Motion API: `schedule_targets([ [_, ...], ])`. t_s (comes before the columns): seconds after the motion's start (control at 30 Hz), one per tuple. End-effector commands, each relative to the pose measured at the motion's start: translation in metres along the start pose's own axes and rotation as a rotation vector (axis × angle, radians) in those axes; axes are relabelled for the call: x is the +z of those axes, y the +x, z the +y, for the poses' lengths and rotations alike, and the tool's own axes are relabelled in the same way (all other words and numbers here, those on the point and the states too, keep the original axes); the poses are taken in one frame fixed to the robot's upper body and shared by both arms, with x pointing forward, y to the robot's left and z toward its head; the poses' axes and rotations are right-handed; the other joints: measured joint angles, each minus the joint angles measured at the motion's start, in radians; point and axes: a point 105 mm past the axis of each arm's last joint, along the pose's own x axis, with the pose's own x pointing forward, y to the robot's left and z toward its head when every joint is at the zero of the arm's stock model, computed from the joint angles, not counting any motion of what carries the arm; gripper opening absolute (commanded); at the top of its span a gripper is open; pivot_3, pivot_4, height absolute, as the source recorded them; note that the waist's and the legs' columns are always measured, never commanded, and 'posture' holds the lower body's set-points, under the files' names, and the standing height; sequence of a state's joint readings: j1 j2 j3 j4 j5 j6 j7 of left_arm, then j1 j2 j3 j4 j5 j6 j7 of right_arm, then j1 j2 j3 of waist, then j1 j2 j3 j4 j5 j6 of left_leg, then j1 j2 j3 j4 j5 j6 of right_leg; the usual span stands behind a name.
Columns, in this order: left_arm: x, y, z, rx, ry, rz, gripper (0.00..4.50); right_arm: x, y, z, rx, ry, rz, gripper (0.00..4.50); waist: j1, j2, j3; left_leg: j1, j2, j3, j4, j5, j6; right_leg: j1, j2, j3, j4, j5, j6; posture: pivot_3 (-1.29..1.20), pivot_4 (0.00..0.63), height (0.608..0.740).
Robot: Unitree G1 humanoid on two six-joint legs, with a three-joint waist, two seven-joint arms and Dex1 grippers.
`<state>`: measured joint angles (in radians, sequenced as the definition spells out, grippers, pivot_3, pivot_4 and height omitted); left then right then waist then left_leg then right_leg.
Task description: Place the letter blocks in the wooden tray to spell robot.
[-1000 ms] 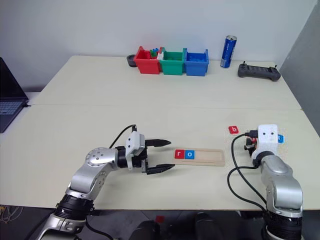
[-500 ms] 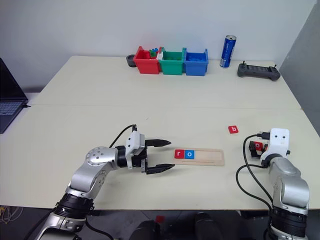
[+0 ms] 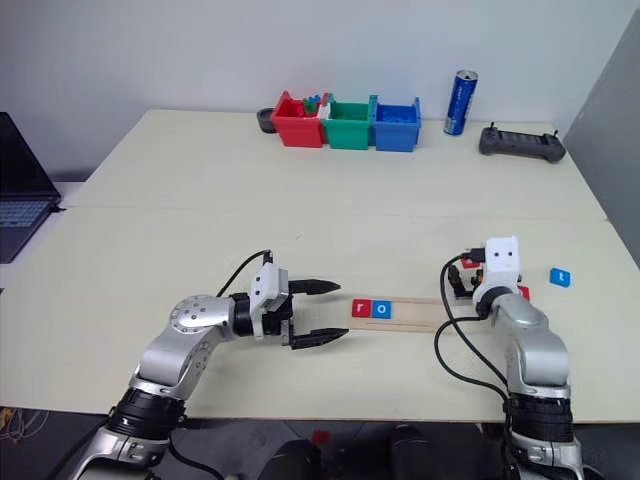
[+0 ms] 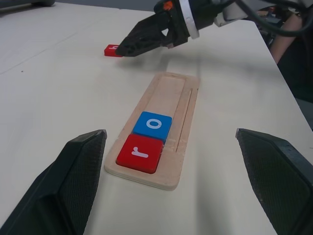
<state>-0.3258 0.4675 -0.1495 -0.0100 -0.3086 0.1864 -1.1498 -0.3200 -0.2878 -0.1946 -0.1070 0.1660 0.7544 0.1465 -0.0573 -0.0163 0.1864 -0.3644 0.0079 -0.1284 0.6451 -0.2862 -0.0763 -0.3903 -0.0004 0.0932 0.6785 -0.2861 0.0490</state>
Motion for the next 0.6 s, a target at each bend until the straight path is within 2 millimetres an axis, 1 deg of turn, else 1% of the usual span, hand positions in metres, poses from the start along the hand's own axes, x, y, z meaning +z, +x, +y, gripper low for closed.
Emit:
schedule_targets([
  [0.03, 0.012, -0.001, -0.004, -0.016, 0.041, -0.029, 4.5, 0.02, 0.006, -0.003, -0.013, 0.013, -0.077, 4.46, -0.001, 0.0, 0.0, 0.0, 0.0, 0.0, 0.0, 0.0, 0.0, 0.0, 0.0, 0.0, 0.0, 0.0, 0.0, 0.0, 0.15, 0.74],
  [0.3, 0.013, 0.0, -0.004, -0.013, 0.039, -0.03, 4.5, 0.024, 0.02, 0.01, 0.043, 0.053, -0.078, 4.46, -0.003, 0.0, 0.0, 0.0, 0.0, 0.0, 0.0, 0.0, 0.0, 0.0, 0.001, 0.0, 0.0, 0.0, 0.0, 0.0, 0.15, 0.74],
  [0.43, 0.013, -0.001, -0.005, -0.013, 0.039, -0.029, 4.5, 0.021, 0.022, 0.006, 0.026, 0.064, -0.062, 4.46, -0.002, 0.0, 0.0, 0.0, 0.0, 0.0, 0.0, 0.0, 0.0, 0.0, 0.0, 0.0, 0.0, 0.0, 0.0, 0.0, 0.15, 0.74],
  [0.53, 0.013, -0.001, -0.004, -0.012, 0.039, -0.026, 4.5, 0.018, 0.021, 0.001, 0.008, 0.054, -0.051, 3.88, -0.002, 0.0, 0.0, 0.0, 0.0, 0.0, 0.0, 0.0, 0.0, 0.0, 0.001, 0.0, 0.0, 0.0, 0.0, 0.0, 0.15, 0.74],
  [0.6, 0.013, -0.002, -0.004, -0.011, 0.039, -0.025, 4.5, 0.015, 0.02, -0.001, 0.003, 0.047, -0.045, 3.21, -0.002, 0.0, 0.0, 0.0, 0.0, 0.0, 0.0, 0.0, 0.0, 0.0, 0.001, 0.0, 0.0, 0.0, 0.0, 0.0, 0.15, 0.74],
])
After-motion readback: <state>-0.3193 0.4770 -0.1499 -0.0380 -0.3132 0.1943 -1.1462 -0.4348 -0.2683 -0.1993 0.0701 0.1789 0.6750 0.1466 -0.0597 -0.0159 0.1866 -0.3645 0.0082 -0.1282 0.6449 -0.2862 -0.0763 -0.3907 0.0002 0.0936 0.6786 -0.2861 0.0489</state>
